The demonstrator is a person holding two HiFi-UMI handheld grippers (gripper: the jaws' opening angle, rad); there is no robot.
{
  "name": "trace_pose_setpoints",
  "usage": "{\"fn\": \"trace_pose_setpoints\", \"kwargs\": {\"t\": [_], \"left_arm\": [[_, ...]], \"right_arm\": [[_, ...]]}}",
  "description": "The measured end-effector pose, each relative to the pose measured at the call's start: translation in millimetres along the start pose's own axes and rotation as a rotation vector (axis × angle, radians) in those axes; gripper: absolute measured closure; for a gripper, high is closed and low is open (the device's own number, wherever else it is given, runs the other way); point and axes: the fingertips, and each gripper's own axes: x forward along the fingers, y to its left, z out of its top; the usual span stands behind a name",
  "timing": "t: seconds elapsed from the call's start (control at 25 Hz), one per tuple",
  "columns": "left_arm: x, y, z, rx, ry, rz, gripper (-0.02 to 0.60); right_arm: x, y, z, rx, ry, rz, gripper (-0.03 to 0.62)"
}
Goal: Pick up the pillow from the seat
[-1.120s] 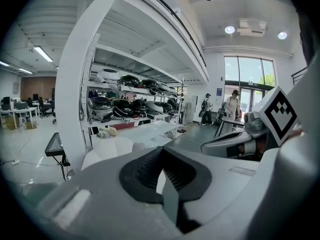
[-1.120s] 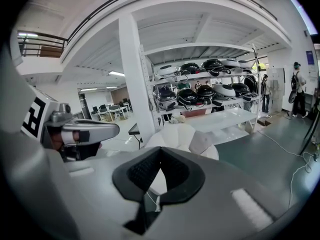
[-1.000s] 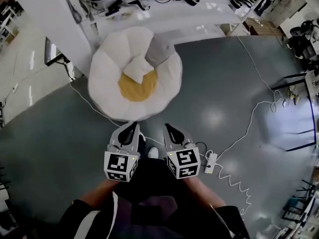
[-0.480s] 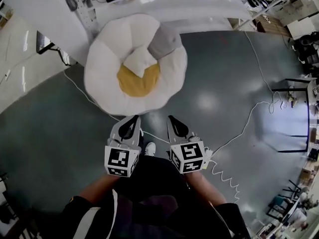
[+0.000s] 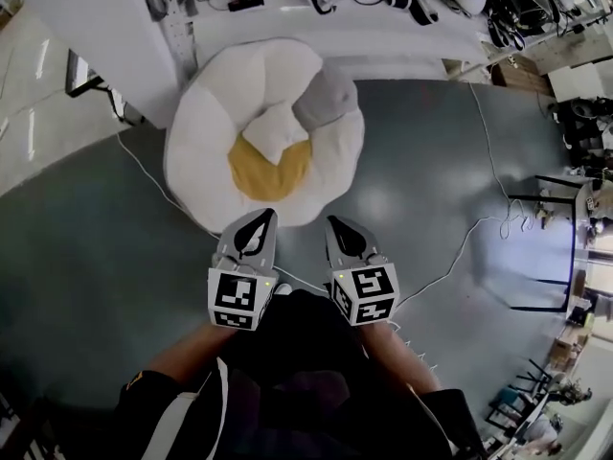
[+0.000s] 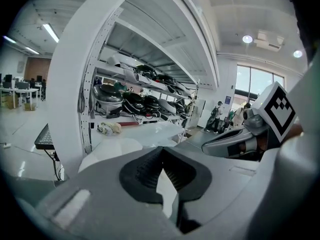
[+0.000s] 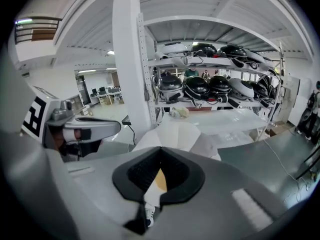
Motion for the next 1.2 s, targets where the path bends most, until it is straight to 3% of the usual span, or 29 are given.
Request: {"fn": "trace_pose_setpoints", "kwargs": {"t": [0.28, 0.68, 1.2], "left_arm": [[4, 33, 9, -0.039, -0.019, 0.016, 0.579], [8, 66, 20, -0.073, -0.063, 0.108, 0.58], [99, 75, 14, -0.149, -0.005, 0.26, 0.579]], "right_arm": [[29, 3, 26, -0.046, 0.019, -0.009, 0.592], [64, 13, 60, -0.129, 0.017, 0.054, 0.592], [141, -66, 61, -0.203, 0.094, 0.19, 0.592]]}}
